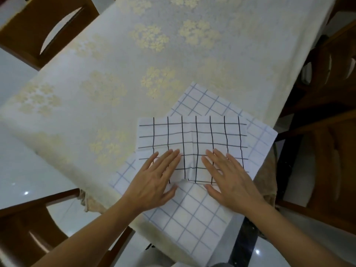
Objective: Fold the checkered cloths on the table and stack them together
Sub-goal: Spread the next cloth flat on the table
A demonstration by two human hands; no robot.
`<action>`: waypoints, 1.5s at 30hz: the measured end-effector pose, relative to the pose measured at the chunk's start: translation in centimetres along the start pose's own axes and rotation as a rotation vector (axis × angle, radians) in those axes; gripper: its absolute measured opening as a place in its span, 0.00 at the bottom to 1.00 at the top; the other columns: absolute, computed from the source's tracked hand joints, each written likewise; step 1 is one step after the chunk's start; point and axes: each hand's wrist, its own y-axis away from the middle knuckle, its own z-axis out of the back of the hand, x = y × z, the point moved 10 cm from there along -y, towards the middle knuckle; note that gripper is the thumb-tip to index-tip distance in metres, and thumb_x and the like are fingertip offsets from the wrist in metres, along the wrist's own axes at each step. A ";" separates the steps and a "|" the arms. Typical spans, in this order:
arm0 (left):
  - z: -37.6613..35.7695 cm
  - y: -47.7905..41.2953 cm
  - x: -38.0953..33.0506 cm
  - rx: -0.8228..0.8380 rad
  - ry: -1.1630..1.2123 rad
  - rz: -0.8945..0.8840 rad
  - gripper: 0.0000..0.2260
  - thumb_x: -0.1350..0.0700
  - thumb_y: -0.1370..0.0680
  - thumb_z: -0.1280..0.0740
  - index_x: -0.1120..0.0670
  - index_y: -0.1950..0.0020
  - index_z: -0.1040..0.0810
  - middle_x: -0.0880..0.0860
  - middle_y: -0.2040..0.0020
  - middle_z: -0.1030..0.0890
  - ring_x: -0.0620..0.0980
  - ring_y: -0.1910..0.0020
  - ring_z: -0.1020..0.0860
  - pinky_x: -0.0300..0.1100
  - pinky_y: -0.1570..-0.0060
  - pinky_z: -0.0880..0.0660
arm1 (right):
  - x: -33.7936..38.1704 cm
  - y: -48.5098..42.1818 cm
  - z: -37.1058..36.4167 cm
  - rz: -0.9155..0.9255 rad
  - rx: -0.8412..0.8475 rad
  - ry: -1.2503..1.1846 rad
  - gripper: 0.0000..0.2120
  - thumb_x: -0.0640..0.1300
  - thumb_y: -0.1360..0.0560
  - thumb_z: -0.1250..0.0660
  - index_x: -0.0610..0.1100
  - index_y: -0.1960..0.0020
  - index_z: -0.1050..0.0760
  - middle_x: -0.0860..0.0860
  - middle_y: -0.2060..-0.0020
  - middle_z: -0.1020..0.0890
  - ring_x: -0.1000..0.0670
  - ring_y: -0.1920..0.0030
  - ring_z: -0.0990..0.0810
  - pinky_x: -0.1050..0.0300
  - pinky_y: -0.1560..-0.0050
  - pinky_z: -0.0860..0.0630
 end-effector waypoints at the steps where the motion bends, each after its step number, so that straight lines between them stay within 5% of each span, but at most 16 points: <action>1: -0.5 0.2 -0.2 0.004 -0.021 -0.005 0.34 0.43 0.19 0.40 0.59 0.20 0.45 0.56 0.19 0.45 0.52 0.20 0.47 0.57 0.26 0.40 | 0.3 0.3 -0.6 0.003 0.007 0.021 0.34 0.59 0.21 0.40 0.42 0.21 0.41 0.44 0.22 0.39 0.45 0.21 0.42 0.40 0.26 0.37; 6: -2.1 -0.2 -0.4 -0.012 -0.079 0.036 0.33 0.47 0.20 0.39 0.60 0.20 0.45 0.57 0.20 0.44 0.55 0.21 0.45 0.58 0.26 0.39 | 0.4 0.2 -3.1 -0.045 0.057 0.121 0.38 0.63 0.20 0.46 0.42 0.19 0.49 0.45 0.20 0.46 0.46 0.20 0.49 0.41 0.24 0.43; 16: -3.2 -1.1 -1.1 -0.047 -0.073 0.041 0.29 0.49 0.20 0.40 0.59 0.21 0.41 0.57 0.21 0.40 0.55 0.22 0.40 0.55 0.26 0.38 | 1.4 -0.6 -4.5 -0.068 -0.022 0.078 0.36 0.62 0.19 0.46 0.41 0.19 0.47 0.45 0.20 0.45 0.45 0.20 0.48 0.41 0.23 0.44; 27: -3.4 -1.2 -0.8 -0.062 -0.062 0.064 0.27 0.55 0.19 0.39 0.59 0.21 0.40 0.57 0.22 0.38 0.55 0.23 0.38 0.55 0.27 0.37 | 2.0 -0.8 -3.9 -0.117 -0.169 0.137 0.29 0.42 0.21 0.45 0.39 0.21 0.43 0.44 0.22 0.40 0.43 0.22 0.41 0.39 0.25 0.40; 34: -3.5 -0.6 0.1 -0.030 -0.109 0.121 0.27 0.61 0.20 0.47 0.62 0.20 0.46 0.60 0.20 0.44 0.57 0.21 0.43 0.57 0.25 0.40 | 1.0 0.0 -4.2 -0.146 -0.133 0.147 0.27 0.39 0.19 0.52 0.39 0.20 0.46 0.44 0.21 0.43 0.43 0.21 0.44 0.39 0.24 0.43; 39: -3.3 0.7 0.5 0.015 -0.074 0.135 0.30 0.66 0.23 0.46 0.64 0.20 0.49 0.62 0.20 0.48 0.58 0.20 0.49 0.60 0.24 0.43 | -0.4 1.4 -4.0 -0.146 -0.090 0.143 0.29 0.33 0.22 0.48 0.37 0.21 0.45 0.43 0.21 0.44 0.41 0.21 0.45 0.37 0.24 0.43; 45: -3.3 1.7 0.2 0.090 -0.047 0.140 0.34 0.44 0.21 0.44 0.60 0.20 0.45 0.58 0.19 0.45 0.54 0.20 0.46 0.61 0.26 0.42 | -0.4 2.8 -4.4 -0.145 0.020 0.049 0.34 0.60 0.18 0.49 0.39 0.20 0.46 0.44 0.20 0.44 0.44 0.20 0.46 0.40 0.23 0.44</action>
